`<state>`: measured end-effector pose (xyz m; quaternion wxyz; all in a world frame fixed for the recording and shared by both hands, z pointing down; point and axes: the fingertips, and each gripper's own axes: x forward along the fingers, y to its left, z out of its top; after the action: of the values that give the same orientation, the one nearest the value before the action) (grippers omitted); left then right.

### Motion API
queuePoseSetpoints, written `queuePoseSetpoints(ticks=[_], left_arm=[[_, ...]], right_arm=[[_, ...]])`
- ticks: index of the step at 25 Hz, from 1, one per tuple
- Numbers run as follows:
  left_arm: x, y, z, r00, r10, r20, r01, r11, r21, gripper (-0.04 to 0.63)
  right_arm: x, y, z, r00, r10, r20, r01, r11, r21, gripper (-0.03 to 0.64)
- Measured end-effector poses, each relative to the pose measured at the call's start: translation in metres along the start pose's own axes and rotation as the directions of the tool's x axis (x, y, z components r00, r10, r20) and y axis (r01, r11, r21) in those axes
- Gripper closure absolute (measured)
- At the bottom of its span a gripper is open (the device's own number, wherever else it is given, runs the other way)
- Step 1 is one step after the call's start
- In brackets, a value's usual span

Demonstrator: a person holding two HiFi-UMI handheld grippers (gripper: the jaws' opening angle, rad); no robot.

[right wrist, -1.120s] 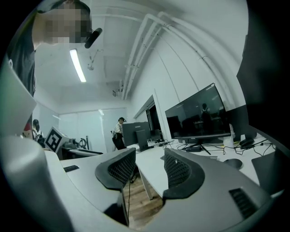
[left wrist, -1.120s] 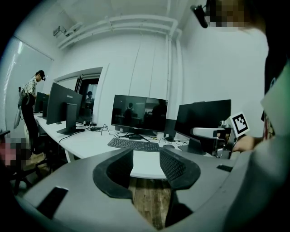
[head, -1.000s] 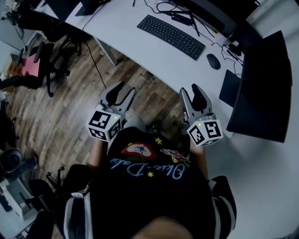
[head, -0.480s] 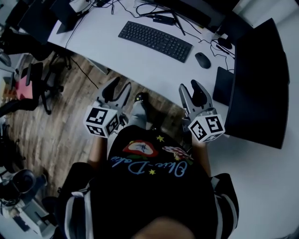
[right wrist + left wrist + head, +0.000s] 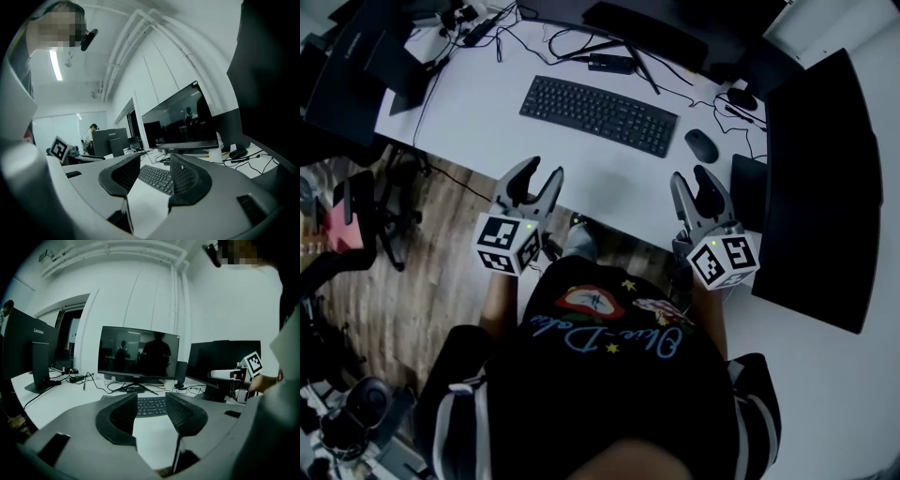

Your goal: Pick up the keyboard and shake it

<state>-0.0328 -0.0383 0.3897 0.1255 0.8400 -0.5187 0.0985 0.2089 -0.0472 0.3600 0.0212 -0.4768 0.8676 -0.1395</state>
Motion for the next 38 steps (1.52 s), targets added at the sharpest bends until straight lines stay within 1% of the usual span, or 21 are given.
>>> queuePoseSetpoints(ticks=[5,10,12,15,17,20,22,25,29,31,35,38], left_arm=[[0.038,0.036,0.003,0.998,-0.044,-0.047,0.043,0.999,-0.01,0.433],[0.066,0.077,0.002,0.995,-0.072,-0.076,0.069,0.997,-0.03,0.433],[0.075,0.094,-0.001,0.994,-0.077,-0.079,0.075,0.997,-0.034,0.433],[0.087,0.115,-0.008,0.99,-0.085,-0.115,0.08,0.995,-0.053,0.433],[0.095,0.13,-0.009,0.989,-0.093,-0.118,0.087,0.995,-0.055,0.433],[0.107,0.15,-0.01,0.988,-0.105,-0.115,0.099,0.994,-0.055,0.433],[0.115,0.158,-0.013,0.985,-0.117,-0.131,0.109,0.992,-0.063,0.433],[0.125,0.164,-0.019,0.98,-0.127,-0.153,0.117,0.991,-0.071,0.433],[0.138,0.167,-0.027,0.98,-0.124,-0.155,0.113,0.99,-0.081,0.433],[0.142,0.166,-0.03,0.978,-0.116,-0.174,0.104,0.992,-0.079,0.433],[0.143,0.177,-0.04,0.981,-0.051,-0.189,0.041,0.998,-0.057,0.433],[0.141,0.186,-0.053,0.974,-0.005,-0.226,-0.014,0.997,-0.082,0.433]], right_arm=[[0.029,-0.014,0.002,0.997,-0.078,-0.025,0.077,0.997,-0.012,0.451],[0.059,-0.032,-0.002,0.982,-0.171,-0.077,0.17,0.985,-0.018,0.451],[0.07,-0.042,-0.008,0.973,-0.208,-0.096,0.208,0.978,-0.01,0.451],[0.087,-0.061,-0.023,0.958,-0.254,-0.132,0.258,0.966,0.014,0.443],[0.097,-0.072,-0.034,0.947,-0.276,-0.162,0.286,0.958,0.037,0.433],[0.111,-0.086,-0.052,0.923,-0.309,-0.229,0.327,0.944,0.041,0.419],[0.121,-0.097,-0.063,0.906,-0.327,-0.269,0.347,0.937,0.031,0.411],[0.135,-0.114,-0.083,0.887,-0.335,-0.318,0.373,0.925,0.067,0.403],[0.146,-0.14,-0.112,0.867,-0.32,-0.383,0.413,0.891,0.19,0.4],[0.152,-0.153,-0.123,0.854,-0.314,-0.414,0.428,0.878,0.217,0.4],[0.158,-0.17,-0.145,0.835,-0.295,-0.464,0.448,0.855,0.263,0.393],[0.16,-0.178,-0.157,0.83,-0.267,-0.489,0.45,0.839,0.306,0.391]])
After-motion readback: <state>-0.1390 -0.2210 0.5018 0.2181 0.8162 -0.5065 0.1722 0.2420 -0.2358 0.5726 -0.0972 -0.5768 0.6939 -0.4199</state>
